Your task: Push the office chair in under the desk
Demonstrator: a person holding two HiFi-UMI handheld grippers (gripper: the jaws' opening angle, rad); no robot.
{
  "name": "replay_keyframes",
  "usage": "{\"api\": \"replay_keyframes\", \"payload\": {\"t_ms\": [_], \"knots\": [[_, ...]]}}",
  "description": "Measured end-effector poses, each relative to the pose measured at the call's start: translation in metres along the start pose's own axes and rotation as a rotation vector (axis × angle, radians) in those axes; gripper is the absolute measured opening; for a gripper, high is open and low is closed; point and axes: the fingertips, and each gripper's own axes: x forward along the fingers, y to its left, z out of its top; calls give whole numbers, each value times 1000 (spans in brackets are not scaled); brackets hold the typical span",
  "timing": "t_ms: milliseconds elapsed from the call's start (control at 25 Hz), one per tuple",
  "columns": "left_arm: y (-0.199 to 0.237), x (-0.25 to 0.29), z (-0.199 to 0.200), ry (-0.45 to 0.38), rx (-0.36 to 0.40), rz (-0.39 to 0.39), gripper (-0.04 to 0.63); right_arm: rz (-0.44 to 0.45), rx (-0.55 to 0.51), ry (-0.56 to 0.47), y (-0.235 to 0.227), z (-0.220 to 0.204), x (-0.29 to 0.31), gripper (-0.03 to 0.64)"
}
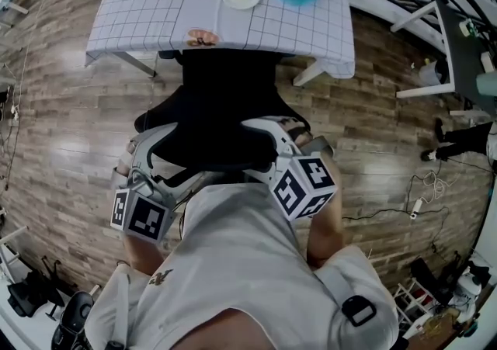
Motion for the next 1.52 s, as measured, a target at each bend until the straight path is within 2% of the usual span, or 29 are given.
{"api": "replay_keyframes", "payload": {"t_ms": [880, 1520], "knots": [[28, 6, -4, -1, 7, -26, 393, -22, 25, -7, -27, 6, 8, 334], [51, 16, -10, 13, 2, -10, 393, -17, -11, 15, -52, 3, 17, 327]]}}
